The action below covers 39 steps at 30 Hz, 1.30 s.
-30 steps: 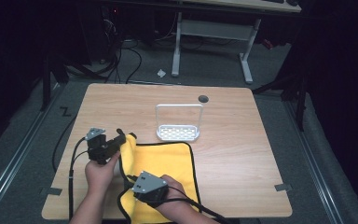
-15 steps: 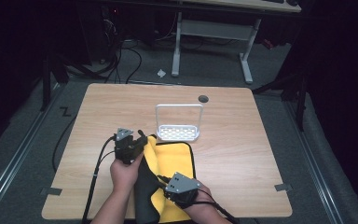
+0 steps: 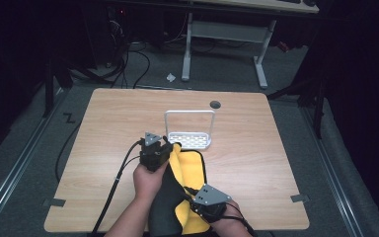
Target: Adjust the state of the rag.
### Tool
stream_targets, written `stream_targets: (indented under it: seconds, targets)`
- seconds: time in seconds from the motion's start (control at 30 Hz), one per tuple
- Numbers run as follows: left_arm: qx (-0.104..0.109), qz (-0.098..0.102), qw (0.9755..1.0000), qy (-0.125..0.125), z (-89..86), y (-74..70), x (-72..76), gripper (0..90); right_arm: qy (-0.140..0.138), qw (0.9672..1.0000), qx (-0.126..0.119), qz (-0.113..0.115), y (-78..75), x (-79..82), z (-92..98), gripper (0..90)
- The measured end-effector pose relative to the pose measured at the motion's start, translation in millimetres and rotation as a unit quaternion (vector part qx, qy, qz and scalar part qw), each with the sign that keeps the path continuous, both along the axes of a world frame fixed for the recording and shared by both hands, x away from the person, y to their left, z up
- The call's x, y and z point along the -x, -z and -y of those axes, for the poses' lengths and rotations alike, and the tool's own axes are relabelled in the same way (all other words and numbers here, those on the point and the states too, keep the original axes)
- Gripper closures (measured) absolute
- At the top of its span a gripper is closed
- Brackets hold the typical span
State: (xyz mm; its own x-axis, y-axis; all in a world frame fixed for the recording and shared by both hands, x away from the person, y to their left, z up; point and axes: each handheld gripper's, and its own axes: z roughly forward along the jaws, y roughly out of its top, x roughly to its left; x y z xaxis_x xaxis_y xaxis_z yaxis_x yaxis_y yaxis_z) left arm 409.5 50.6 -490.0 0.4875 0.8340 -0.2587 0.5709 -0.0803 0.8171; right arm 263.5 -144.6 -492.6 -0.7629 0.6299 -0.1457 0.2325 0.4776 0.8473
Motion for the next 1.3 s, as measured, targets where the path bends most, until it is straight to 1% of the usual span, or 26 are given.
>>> stream_targets:
  seconds: [0.1,0.17,0.3,0.4,0.43,0.47,0.5,0.53,0.57,0.6,0.63,0.7,0.77,0.83,0.9,1.07,1.17,1.2,1.27,1.3]
  targets:
    - [0.012,-0.002,0.9999,0.005,5.1,0.0,0.9,81.8,0.007,0.9999,-0.002,-0.011,2.9,1.1,7.3,80.5]
    - [0.011,0.002,0.9999,0.009,8.4,-1.7,1.1,81.8,0.01,0.9999,0.001,-0.008,3.1,2.1,11.1,80.6]
    - [0.015,0.008,0.9998,0.011,13.2,-6.2,0.7,81.8,0.019,0.9998,-0.007,-0.007,0.5,3.6,17.9,80.6]
    - [0.018,0.014,0.9996,0.014,14.3,-10.7,1.2,81.8,0.024,0.9995,-0.019,-0.001,-2.9,5.3,23.3,80.8]
    - [0.018,0.014,0.9996,0.016,15.3,-11.4,1.1,81.8,0.026,0.9994,-0.021,0.001,-3.9,5.7,24.7,80.8]
    - [0.017,0.01,0.9996,0.02,16.8,-11.1,0.1,81.7,0.026,0.9994,-0.021,0.001,-4.0,5.5,25.7,80.7]
    - [0.016,0.006,0.9996,0.021,19.5,-9.8,-0.8,81.4,0.027,0.9994,-0.019,-0.004,-3.2,4.9,26.3,80.3]
    - [0.01,0.005,0.9997,0.024,22.4,-8.2,-1.5,80.9,0.028,0.9994,-0.016,-0.01,-1.7,4.3,26.4,79.3]
    - [0.005,0.003,0.9996,0.027,25.9,-6.2,-2.3,80.5,0.029,0.9994,-0.01,-0.014,0.1,4.0,26.4,77.4]
    - [0.004,0.001,0.9995,0.031,29.4,-3.8,-3.0,79.6,0.029,0.9994,-0.003,-0.017,2.0,3.7,26.1,73.8]
    - [0.006,-0.001,0.9993,0.036,33.1,-1.0,-4.1,78.1,0.03,0.9994,0.002,-0.019,3.6,3.2,25.8,68.8]
    - [0.021,-0.01,0.9987,0.045,39.5,3.0,-5.5,68.5,0.035,0.999,0.001,-0.029,5.1,1.6,26.0,64.1]
    - [0.036,-0.014,0.9975,0.059,44.4,4.5,-5.1,61.4,0.043,0.999,0.002,-0.014,3.3,0.6,26.8,60.3]
    - [0.039,-0.01,0.9969,0.067,47.3,4.3,-3.4,55.5,0.057,0.9984,-0.001,0.003,-0.4,0.0,29.7,58.4]
    - [0.043,-0.011,0.9962,0.075,47.2,4.0,-2.7,52.7,0.067,0.9977,-0.004,0.014,-2.9,-0.9,33.8,58.3]
    - [0.025,-0.008,0.9961,0.084,41.2,2.3,1.0,50.3,0.081,0.9964,-0.02,0.015,-6.1,-5.0,44.0,58.7]
    - [0.016,-0.001,0.9963,0.084,31.7,2.0,5.7,49.7,0.084,0.9958,-0.029,0.02,-9.7,-4.7,46.9,58.8]
    - [0.013,0.0,0.9964,0.084,27.6,2.7,7.3,49.5,0.083,0.9959,-0.029,0.023,-10.5,-4.5,47.2,59.1]
    - [0.0,0.002,0.9969,0.079,19.1,4.8,10.1,49.3,0.082,0.9958,-0.029,0.027,-12.3,-2.6,46.9,59.2]
    - [-0.001,0.002,0.9971,0.076,14.7,6.1,11.4,49.2,0.081,0.9957,-0.031,0.03,-13.8,-1.6,46.7,59.4]
